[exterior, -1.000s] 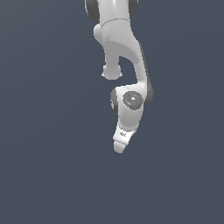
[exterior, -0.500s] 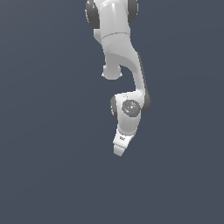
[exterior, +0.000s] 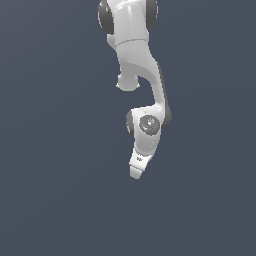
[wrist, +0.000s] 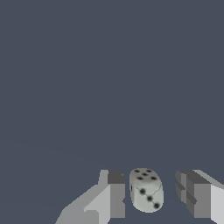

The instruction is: Pick up the object and move it to a goal position.

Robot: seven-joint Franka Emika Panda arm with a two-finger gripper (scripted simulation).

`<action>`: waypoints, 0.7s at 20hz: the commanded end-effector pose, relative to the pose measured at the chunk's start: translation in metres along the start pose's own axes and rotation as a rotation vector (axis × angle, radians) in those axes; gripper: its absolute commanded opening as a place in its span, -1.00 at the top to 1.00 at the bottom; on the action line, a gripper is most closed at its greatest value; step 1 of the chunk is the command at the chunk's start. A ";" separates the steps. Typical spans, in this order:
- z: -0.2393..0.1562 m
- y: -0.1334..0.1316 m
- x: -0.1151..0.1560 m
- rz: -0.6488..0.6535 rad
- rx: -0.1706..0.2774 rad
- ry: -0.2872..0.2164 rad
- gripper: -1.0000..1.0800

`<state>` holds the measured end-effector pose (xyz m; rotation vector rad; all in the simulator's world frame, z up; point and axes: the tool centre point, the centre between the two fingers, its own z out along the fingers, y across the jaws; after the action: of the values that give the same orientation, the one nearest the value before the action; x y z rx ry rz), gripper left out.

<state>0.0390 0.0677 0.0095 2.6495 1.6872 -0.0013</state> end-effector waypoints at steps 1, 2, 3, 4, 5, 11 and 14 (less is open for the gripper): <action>0.001 0.000 0.001 -0.001 0.000 0.001 1.00; 0.001 0.000 0.001 -0.001 0.000 0.001 1.00; 0.001 0.000 0.001 -0.001 0.000 0.001 1.00; 0.000 0.000 0.000 -0.001 0.000 0.001 1.00; 0.000 0.000 0.001 -0.001 0.000 0.001 1.00; -0.016 0.002 0.008 -0.001 0.000 0.001 1.00; -0.031 0.005 0.016 -0.001 0.000 0.001 1.00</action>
<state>0.0468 0.0767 0.0322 2.6500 1.6878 -0.0021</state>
